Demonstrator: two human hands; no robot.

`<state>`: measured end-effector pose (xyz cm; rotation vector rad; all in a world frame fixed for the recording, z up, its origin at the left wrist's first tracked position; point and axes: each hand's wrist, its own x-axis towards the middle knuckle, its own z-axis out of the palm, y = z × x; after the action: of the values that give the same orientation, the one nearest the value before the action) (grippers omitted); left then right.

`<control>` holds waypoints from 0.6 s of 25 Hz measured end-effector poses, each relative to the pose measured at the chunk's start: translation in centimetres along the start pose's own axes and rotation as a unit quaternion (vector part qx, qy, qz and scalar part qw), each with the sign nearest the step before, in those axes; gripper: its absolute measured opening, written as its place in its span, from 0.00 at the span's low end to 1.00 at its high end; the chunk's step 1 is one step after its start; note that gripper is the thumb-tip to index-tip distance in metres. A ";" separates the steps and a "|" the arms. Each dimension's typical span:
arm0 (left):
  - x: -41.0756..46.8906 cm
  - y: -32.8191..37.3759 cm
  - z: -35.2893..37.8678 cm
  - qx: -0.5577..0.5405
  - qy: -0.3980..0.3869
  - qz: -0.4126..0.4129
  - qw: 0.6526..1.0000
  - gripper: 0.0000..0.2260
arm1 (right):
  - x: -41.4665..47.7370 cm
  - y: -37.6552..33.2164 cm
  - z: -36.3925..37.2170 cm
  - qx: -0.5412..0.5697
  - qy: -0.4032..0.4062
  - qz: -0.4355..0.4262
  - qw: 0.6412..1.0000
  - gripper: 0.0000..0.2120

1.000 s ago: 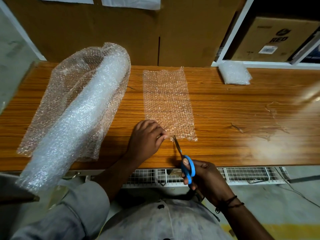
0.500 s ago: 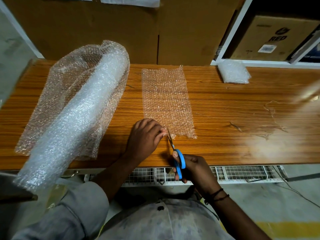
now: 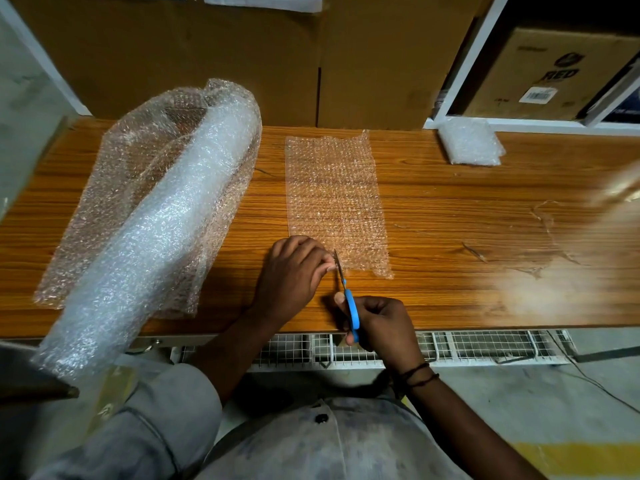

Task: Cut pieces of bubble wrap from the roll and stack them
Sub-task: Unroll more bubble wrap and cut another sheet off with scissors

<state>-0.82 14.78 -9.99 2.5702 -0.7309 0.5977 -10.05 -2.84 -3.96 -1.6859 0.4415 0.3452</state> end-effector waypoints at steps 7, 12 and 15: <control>0.1 0.2 -0.2 -0.016 -0.005 0.005 1.000 0.10 | 0.7 -0.9 0.7 0.063 0.015 0.028 0.998 0.20; 0.1 0.2 -0.2 -0.013 -0.011 0.002 1.000 0.10 | 1.3 -1.0 0.8 0.018 0.020 0.017 0.999 0.21; 0.1 0.1 -0.2 -0.012 -0.013 0.001 1.000 0.10 | 1.5 -1.5 0.6 0.012 0.020 0.023 0.999 0.20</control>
<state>-0.81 14.76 -9.72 2.5609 -0.7447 0.5536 -7.99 -2.20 -3.46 -1.6632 0.5123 0.3379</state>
